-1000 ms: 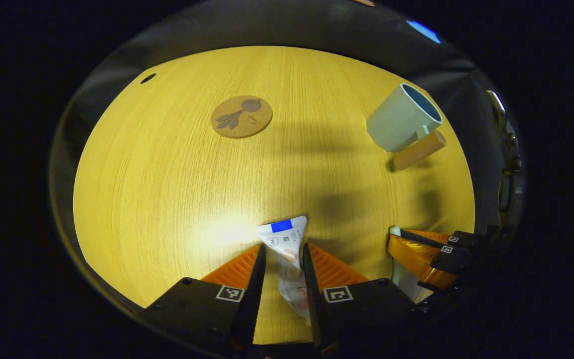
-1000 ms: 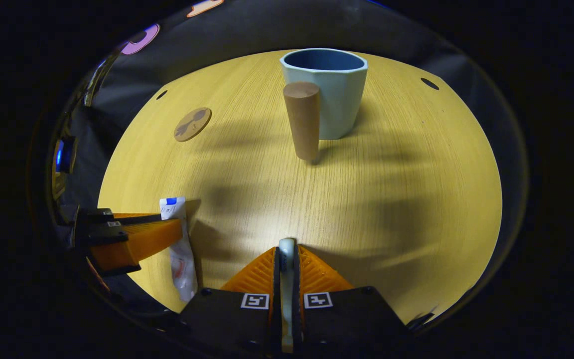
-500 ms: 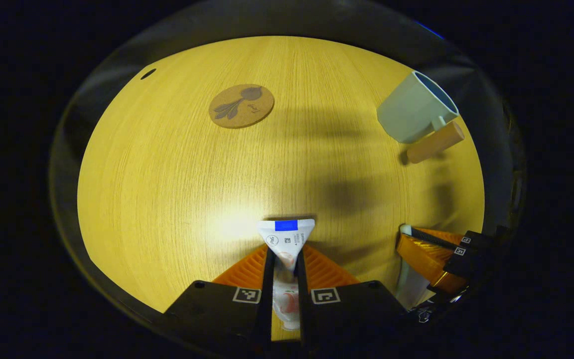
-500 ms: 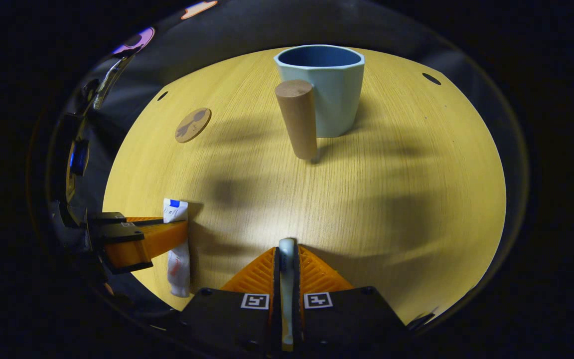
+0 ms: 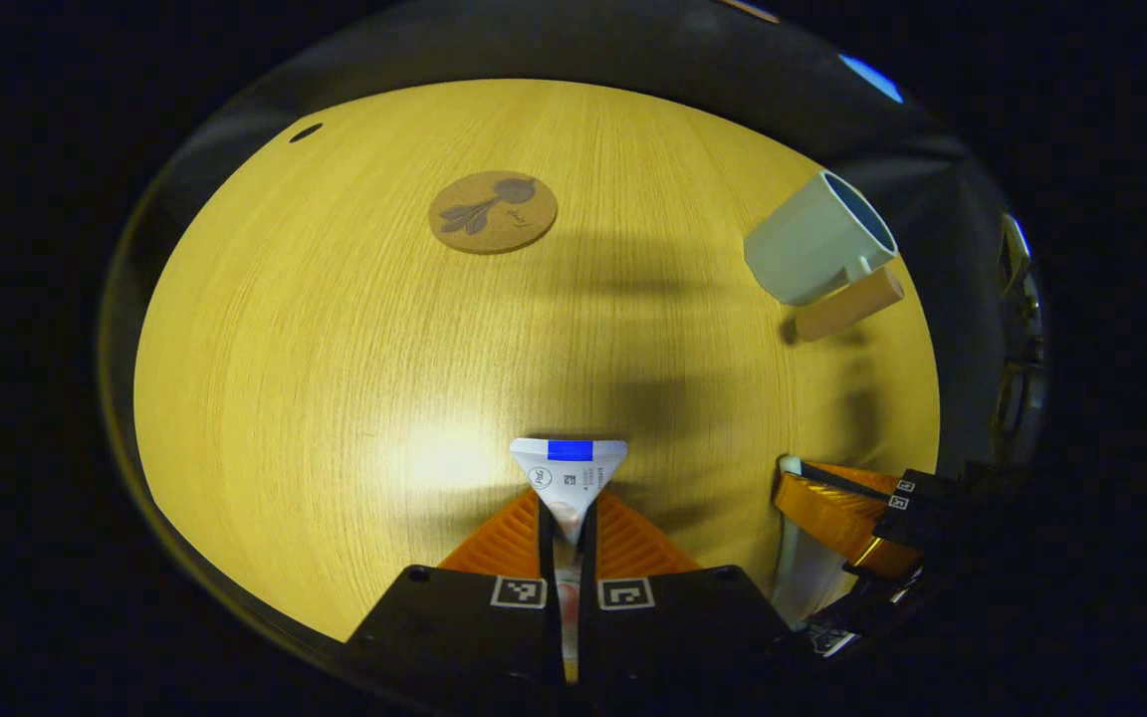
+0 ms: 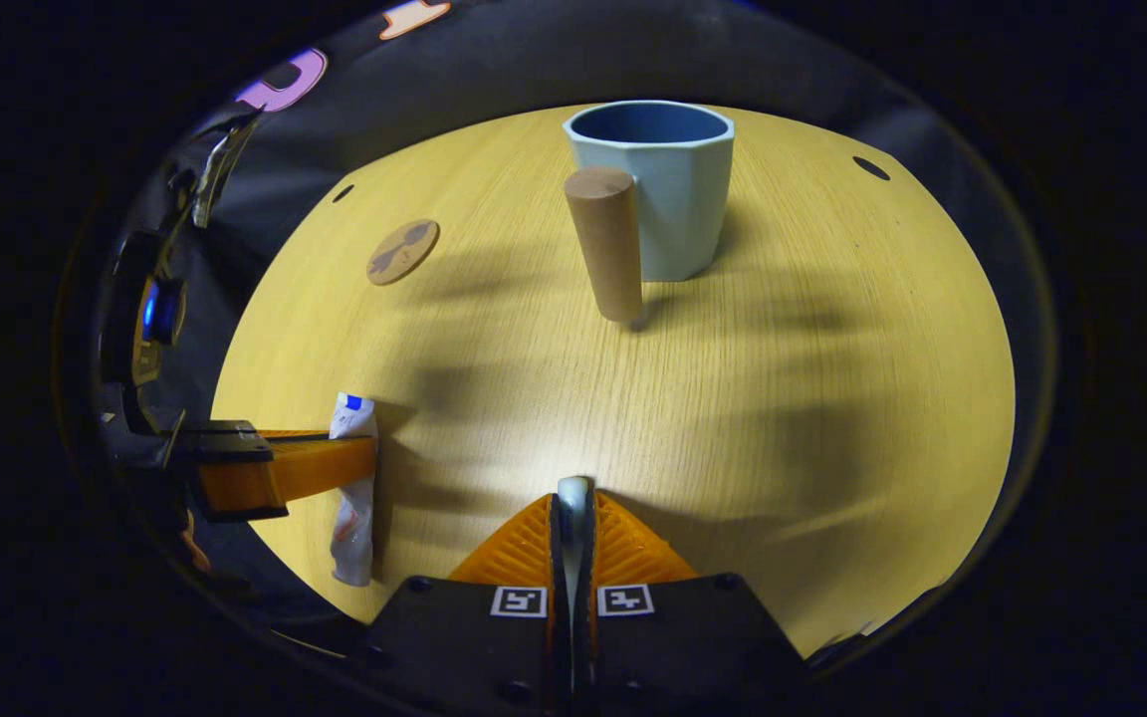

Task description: Put the toothbrush and toothpaste on the desktop into the cup, then pick up the cup and place it on the coaster on the desktop.

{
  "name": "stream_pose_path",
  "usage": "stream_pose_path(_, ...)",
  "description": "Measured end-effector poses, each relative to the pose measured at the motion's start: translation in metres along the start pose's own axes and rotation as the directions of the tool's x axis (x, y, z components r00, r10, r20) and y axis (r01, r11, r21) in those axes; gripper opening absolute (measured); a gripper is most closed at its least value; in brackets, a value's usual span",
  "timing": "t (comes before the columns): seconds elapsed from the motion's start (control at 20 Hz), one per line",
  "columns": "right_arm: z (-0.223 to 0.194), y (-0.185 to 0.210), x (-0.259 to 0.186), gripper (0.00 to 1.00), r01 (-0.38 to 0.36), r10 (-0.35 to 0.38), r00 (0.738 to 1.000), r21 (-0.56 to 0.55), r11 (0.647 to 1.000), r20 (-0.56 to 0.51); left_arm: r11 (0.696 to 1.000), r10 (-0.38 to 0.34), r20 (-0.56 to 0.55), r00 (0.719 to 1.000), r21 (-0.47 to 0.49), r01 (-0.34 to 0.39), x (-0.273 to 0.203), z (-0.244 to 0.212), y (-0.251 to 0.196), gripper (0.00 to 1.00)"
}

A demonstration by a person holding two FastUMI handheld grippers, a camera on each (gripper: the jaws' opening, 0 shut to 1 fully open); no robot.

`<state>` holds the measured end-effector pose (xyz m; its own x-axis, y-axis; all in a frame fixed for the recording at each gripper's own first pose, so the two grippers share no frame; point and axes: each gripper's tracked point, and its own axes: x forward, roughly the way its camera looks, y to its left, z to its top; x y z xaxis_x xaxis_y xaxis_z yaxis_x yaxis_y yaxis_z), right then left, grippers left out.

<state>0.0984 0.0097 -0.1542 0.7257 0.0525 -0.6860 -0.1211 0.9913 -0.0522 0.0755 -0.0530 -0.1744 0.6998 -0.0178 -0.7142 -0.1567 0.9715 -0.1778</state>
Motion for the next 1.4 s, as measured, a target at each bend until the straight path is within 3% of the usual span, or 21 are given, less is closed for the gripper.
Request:
stream_pose_path(0.35, 0.021, -0.001, -0.033, 0.04, -0.038, 0.028, 0.987, 0.061, 0.997, 0.161, 0.991, -0.1, 0.084, 0.991, -0.085, 0.107, -0.01, 0.008, -0.008, 0.04)
stream_pose_path(0.65, 0.071, 0.0, -0.101, 0.04, -0.149, 0.086, 0.906, 0.122, 0.981, 0.414, 0.986, -0.147, 0.158, 0.977, -0.05, 0.156, -0.041, 0.016, -0.016, 0.04)
stream_pose_path(0.8, 0.099, 0.001, -0.129, 0.04, -0.182, 0.095, 0.843, 0.115, 0.976, 0.529, 0.983, -0.173, 0.199, 0.965, -0.022, 0.181, -0.054, 0.023, -0.026, 0.03)
stream_pose_path(1.1, 0.162, 0.006, -0.169, 0.03, -0.257, 0.158, 0.692, 0.036, 0.966, 0.704, 0.973, -0.225, 0.289, 0.93, 0.009, 0.233, -0.08, 0.047, -0.043, 0.03)
stream_pose_path(1.4, 0.237, 0.001, -0.203, 0.03, -0.262, 0.183, 0.533, -0.045, 0.964, 0.826, 0.956, -0.28, 0.404, 0.871, 0.037, 0.29, -0.09, 0.083, -0.058, 0.03)
